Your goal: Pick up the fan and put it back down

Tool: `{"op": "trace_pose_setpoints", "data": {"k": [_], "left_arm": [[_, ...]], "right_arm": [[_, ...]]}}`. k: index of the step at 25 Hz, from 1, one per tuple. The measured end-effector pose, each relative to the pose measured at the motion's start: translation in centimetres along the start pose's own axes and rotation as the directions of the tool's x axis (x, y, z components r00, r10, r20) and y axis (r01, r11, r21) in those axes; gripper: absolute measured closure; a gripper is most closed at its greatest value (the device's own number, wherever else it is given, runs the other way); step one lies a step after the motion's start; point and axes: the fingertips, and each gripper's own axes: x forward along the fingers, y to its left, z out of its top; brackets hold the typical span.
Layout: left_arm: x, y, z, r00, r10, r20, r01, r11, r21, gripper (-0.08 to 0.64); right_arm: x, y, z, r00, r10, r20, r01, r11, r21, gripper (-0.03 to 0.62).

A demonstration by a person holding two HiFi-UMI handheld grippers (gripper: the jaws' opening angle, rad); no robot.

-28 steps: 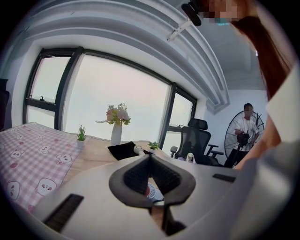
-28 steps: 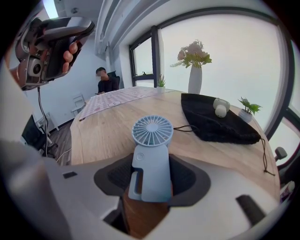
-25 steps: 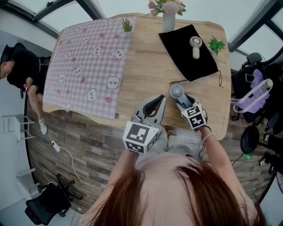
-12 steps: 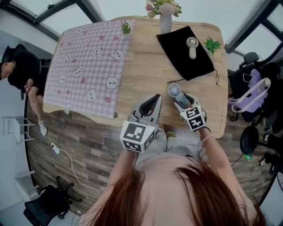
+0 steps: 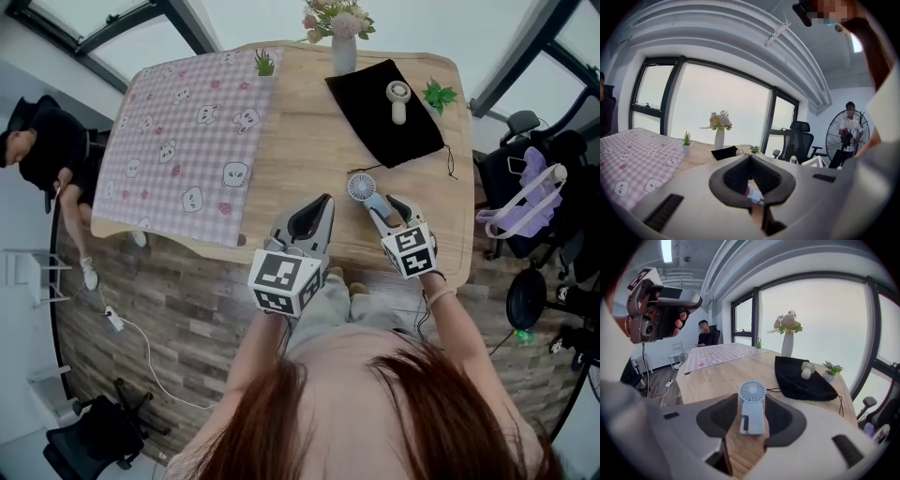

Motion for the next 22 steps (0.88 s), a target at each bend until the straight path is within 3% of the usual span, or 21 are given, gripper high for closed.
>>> {"op": "trace_pose_setpoints", "data": {"k": [12, 22], "left_arm": [[-1.3, -1.8, -0.3, 0.999, 0.029, 0.013, -0.029, 1.000, 0.008, 0.546], [-2.7, -3.7, 0.2, 0.997, 0.067, 0.040, -0.068, 0.997, 0.024, 0.547]], "right_arm": [[-4.2, -0.1, 1.8, 0.995, -0.028, 0.100, 0.025, 0.999, 0.026, 0.476], [-8.5, -0.1, 4.6, 0.974, -0.034, 0.222, 0.026, 0.999, 0.037, 0.513]]}}
